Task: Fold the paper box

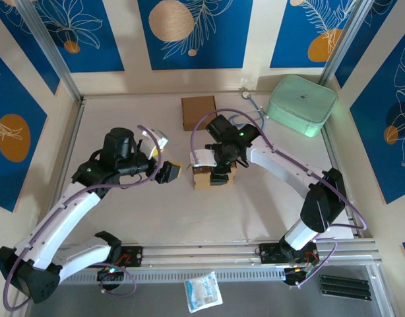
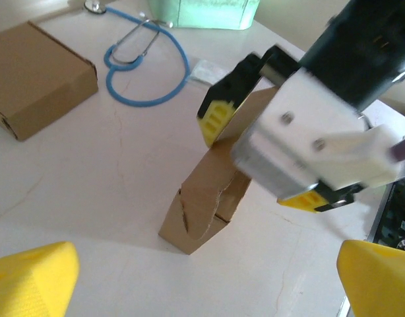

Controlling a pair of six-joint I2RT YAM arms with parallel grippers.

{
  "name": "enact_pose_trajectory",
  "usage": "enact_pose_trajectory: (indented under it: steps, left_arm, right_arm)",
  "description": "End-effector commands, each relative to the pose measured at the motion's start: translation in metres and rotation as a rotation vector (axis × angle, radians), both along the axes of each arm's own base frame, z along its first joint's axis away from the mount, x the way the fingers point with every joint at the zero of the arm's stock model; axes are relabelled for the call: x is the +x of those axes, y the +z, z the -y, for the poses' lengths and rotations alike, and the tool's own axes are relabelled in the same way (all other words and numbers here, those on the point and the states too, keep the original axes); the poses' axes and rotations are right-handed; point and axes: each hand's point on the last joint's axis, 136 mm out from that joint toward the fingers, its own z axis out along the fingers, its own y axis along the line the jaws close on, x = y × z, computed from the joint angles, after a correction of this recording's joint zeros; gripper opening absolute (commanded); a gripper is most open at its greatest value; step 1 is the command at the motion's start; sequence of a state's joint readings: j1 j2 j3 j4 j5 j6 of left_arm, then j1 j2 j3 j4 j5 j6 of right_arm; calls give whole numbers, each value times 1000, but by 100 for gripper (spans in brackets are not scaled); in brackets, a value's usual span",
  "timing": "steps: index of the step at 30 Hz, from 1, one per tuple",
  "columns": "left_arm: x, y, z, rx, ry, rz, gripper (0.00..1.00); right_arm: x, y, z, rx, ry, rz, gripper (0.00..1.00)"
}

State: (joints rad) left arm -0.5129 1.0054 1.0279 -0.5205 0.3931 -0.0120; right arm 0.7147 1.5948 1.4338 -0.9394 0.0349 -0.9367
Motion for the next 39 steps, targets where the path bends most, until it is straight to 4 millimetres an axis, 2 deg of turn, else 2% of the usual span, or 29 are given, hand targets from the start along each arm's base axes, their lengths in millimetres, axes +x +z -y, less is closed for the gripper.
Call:
enact_pose_trajectory:
  steps: [1,6,10,13,16,21,24,28,33,39]
  left_arm:
    - [2,-8,8,-45,7,-70,100]
    - [2,-16,15,-53,-11,-126,99]
    - [5,-26,20,-34,11,-184,96]
    - [6,-36,22,19,38,-205,93]
    - [6,-45,21,105,70,-196,89]
    - [2,-51,28,163,55,-174,85]
    - [8,-58,25,215,87,-159,83]
    - [13,-64,28,222,102,-159,80]
    - [16,-79,39,194,81,-162,77]
    - [21,-88,42,168,100,-164,73]
  right_arm:
    - [-4,24,-12,109,7,-11,86]
    - [-7,37,-14,175,-10,-32,87]
    - [-4,65,-18,320,-98,-60,87]
    - [8,88,-11,444,-268,-100,89]
    - [21,94,13,528,-507,-194,89]
    - [24,78,61,589,-838,-408,86]
    - [18,63,78,576,-932,-473,84]
    - [15,44,88,567,-949,-447,85]
    - [28,17,97,524,-924,-361,75]
    - [38,9,98,521,-915,-320,62]
